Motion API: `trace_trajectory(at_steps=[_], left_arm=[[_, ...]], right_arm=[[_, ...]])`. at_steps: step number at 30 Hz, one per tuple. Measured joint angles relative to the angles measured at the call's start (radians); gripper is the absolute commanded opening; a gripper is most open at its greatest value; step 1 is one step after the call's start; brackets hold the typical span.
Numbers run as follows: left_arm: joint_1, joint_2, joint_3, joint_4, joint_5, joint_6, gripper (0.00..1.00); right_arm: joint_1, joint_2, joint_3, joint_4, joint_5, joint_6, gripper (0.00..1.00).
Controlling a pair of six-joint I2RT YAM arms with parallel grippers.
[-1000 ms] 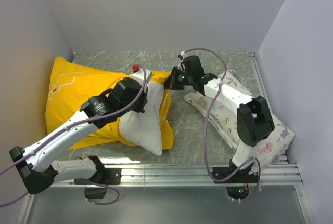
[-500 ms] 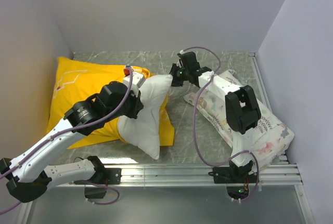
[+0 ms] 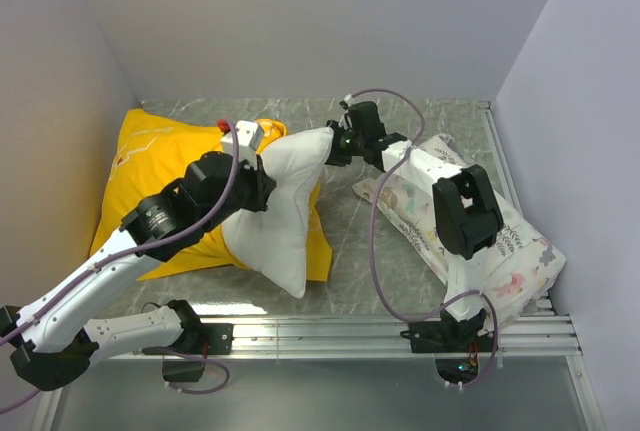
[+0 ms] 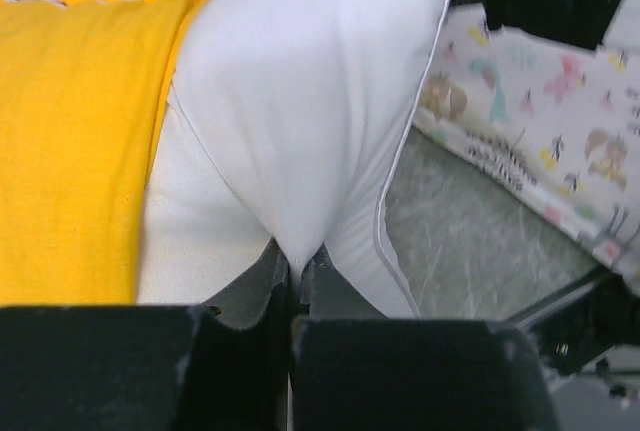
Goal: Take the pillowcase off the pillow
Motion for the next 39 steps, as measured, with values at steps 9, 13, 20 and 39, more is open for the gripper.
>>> trace_trajectory(at_steps=[9,13,20,39], left_arm=[[0.148,0.114,0.0,0.182,0.042,-0.08,0.01],[0.22,0.175,0.0,0.263,0.118,-0.111,0.01],[0.25,0.347,0.029,0.361,0.217,-0.14,0.01],[0.253,0.59,0.172,0.449,0.38,-0.18,0.15]], right_arm=[[-0.092,-0.251,-0.059,0.013,-0.009,0.002,0.72],[-0.137,-0.396,-0.135,0.039,0.012,0.023,0.76],[-0.112,-0.659,-0.404,0.063,0.065,0.029,0.91],[0.269,-0.711,-0.571,0.083,0.342,-0.075,0.99]])
